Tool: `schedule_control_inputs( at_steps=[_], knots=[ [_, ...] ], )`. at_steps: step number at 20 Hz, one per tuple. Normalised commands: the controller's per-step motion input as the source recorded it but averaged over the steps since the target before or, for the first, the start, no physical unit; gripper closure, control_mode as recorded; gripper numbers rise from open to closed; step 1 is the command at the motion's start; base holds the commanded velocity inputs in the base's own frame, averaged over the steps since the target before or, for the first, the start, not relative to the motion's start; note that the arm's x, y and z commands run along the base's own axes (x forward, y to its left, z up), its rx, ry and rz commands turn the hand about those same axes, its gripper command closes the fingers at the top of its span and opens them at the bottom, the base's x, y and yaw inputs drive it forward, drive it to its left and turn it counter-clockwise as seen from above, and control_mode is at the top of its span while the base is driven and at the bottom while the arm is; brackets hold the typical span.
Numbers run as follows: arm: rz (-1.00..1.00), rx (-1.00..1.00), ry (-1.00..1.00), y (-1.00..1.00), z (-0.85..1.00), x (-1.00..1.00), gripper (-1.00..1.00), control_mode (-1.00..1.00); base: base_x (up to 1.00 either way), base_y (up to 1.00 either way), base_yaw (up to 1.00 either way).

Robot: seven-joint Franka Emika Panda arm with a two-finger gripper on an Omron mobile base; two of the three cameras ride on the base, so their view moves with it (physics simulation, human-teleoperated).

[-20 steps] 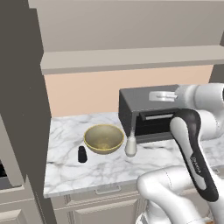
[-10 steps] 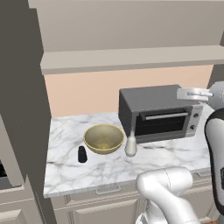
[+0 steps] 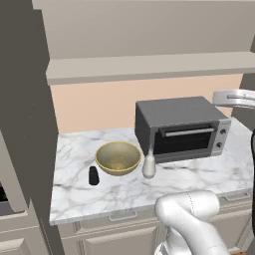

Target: Retrieve the bottle and the shaker from the cabinet and place them next to the mixing bowl on the counter. Then add garlic from the fridge to the mixing bowl.

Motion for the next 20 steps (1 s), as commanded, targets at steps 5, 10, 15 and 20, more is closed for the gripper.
schedule_control_inputs(
  at_steps=[5, 10, 15, 20],
  knots=[
    [0.00, 0.00, 0.00, 0.00, 0.00, 0.00, -1.00, -1.00, 0.00, 0.00, 0.00],
    [0.00, 0.00, 0.00, 0.00, 0.00, 0.00, -1.00, 1.00, -0.49, 0.00, -0.02],
    [0.00, 0.00, 0.00, 0.00, 0.00, 0.00, -1.00, 1.00, -1.00, 0.00, -0.06],
    [0.00, 0.00, 0.00, 0.00, 0.00, 0.00, -1.00, 1.00, -0.99, 0.06, -0.10]
  ],
)
